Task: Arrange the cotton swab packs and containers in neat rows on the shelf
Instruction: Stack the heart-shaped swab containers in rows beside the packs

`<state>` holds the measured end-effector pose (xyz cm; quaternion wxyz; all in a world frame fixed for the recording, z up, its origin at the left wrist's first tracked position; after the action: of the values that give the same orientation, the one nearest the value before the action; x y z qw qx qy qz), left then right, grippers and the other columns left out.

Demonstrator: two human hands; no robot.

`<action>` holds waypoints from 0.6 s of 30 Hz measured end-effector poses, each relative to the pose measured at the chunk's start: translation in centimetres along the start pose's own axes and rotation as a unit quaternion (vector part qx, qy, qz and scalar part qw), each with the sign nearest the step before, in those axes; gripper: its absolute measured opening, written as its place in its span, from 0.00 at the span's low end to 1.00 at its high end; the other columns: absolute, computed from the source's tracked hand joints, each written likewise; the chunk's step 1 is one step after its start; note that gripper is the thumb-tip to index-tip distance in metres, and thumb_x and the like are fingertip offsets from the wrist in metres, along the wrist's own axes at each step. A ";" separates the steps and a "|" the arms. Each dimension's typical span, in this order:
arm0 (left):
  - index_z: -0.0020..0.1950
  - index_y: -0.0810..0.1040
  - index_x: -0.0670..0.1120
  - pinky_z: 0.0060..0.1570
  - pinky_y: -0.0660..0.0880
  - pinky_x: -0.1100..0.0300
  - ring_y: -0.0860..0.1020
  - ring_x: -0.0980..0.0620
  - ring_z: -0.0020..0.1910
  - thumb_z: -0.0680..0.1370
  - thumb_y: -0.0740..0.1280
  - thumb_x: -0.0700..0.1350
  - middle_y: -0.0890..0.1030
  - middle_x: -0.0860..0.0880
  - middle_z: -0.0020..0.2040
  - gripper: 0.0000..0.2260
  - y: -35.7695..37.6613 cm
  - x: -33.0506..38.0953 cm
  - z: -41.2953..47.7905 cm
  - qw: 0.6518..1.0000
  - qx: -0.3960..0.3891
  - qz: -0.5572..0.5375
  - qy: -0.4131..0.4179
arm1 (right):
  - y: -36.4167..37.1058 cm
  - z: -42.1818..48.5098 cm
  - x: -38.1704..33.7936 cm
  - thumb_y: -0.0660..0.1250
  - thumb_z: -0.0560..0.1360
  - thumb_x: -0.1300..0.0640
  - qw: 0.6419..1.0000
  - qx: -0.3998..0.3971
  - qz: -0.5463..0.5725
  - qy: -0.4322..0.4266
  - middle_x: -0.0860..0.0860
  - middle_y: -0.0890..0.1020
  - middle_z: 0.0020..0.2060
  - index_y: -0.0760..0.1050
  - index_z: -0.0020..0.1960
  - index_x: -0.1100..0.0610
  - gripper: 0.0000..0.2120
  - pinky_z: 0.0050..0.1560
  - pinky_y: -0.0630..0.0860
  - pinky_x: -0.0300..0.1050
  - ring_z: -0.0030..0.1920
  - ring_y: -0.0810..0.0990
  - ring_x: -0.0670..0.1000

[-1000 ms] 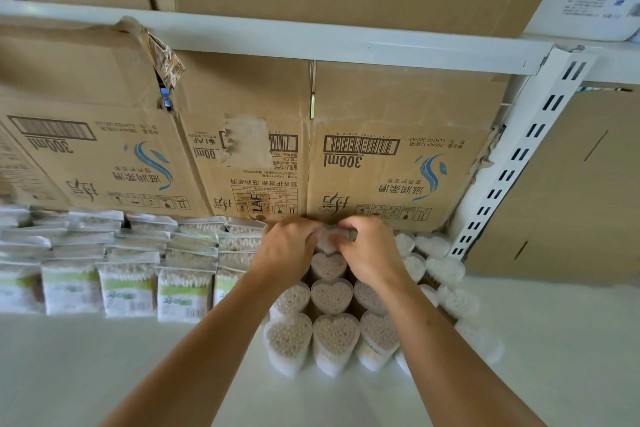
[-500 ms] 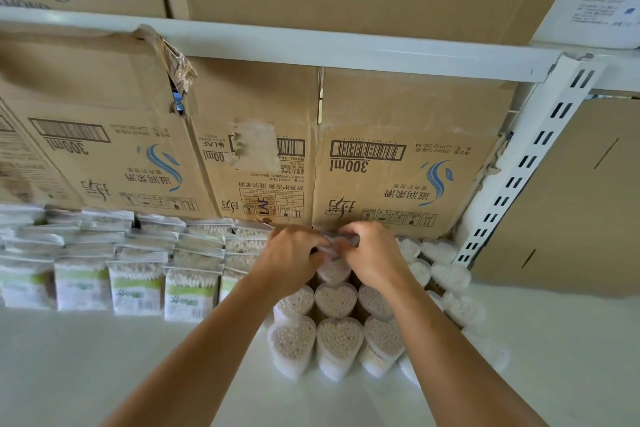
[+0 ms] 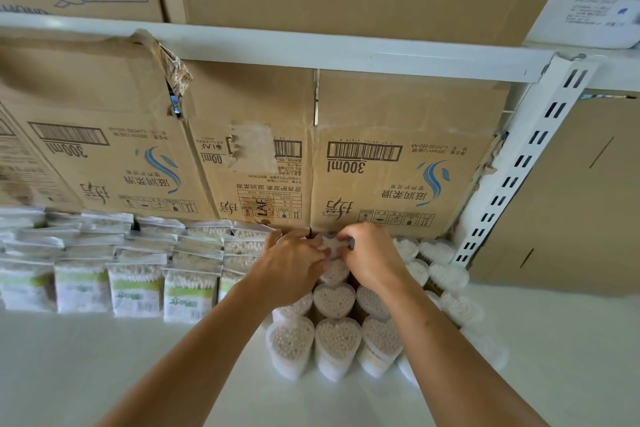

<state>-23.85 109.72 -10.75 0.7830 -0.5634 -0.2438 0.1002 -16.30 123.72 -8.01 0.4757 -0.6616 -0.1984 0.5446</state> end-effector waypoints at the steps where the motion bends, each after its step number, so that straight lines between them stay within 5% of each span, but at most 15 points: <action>1: 0.59 0.79 0.54 0.65 0.62 0.49 0.68 0.55 0.68 0.80 0.61 0.46 0.78 0.58 0.61 0.11 -0.4 0.0 -0.2 1.000 0.013 -0.017 0.013 | -0.1 0.0 0.0 0.65 0.75 0.64 1.000 0.001 -0.003 -0.002 0.53 0.82 0.55 0.80 0.60 0.55 0.15 0.50 0.75 0.41 0.54 0.80 0.52; 4: 0.53 0.82 0.47 0.52 0.78 0.55 0.81 0.51 0.50 0.74 0.67 0.36 0.84 0.51 0.50 0.11 -1.5 -1.1 -0.7 0.993 0.105 -0.056 -0.004 | -0.1 -0.2 -0.2 0.64 0.75 0.64 1.000 0.005 -0.008 -0.010 0.52 0.82 0.55 0.79 0.60 0.54 0.16 0.50 0.76 0.42 0.54 0.80 0.52; 6: 0.47 0.83 0.43 0.43 0.80 0.55 0.81 0.48 0.41 0.71 0.69 0.32 0.84 0.48 0.43 0.09 -2.2 -2.2 -1.0 0.987 0.144 -0.038 -0.057 | -0.1 -0.3 -0.5 0.64 0.76 0.63 0.999 0.024 0.004 -0.024 0.51 0.83 0.52 0.80 0.58 0.54 0.13 0.45 0.75 0.43 0.48 0.80 0.51; 13: 0.48 0.83 0.45 0.46 0.78 0.51 0.79 0.48 0.46 0.74 0.71 0.44 0.82 0.49 0.45 0.06 -2.0 -3.5 -1.4 0.983 0.102 0.016 -0.152 | 1.3 0.7 -3.4 0.64 0.77 0.59 0.998 -0.008 0.039 -0.053 0.51 0.82 0.54 0.79 0.60 0.55 0.13 0.53 0.76 0.42 0.53 0.80 0.51; 18: 0.50 0.83 0.46 0.47 0.79 0.52 0.80 0.49 0.45 0.76 0.68 0.50 0.83 0.48 0.45 0.09 -2.0 -3.3 -1.1 0.976 0.081 0.005 -0.202 | 2.3 1.4 -4.6 0.63 0.77 0.59 0.999 -0.009 0.041 -0.032 0.53 0.82 0.52 0.79 0.58 0.57 0.12 0.49 0.78 0.44 0.50 0.80 0.53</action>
<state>-26.36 106.71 -10.02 0.7598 -0.4676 -0.3856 0.2355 -19.68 119.57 -7.46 0.4407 -0.6555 -0.1913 0.5827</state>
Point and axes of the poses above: each hand's wrist, its own z-axis towards the middle knuckle, its own y-axis out of the palm, x = y × z, the point moved 1 cm from there along z, towards the middle knuckle
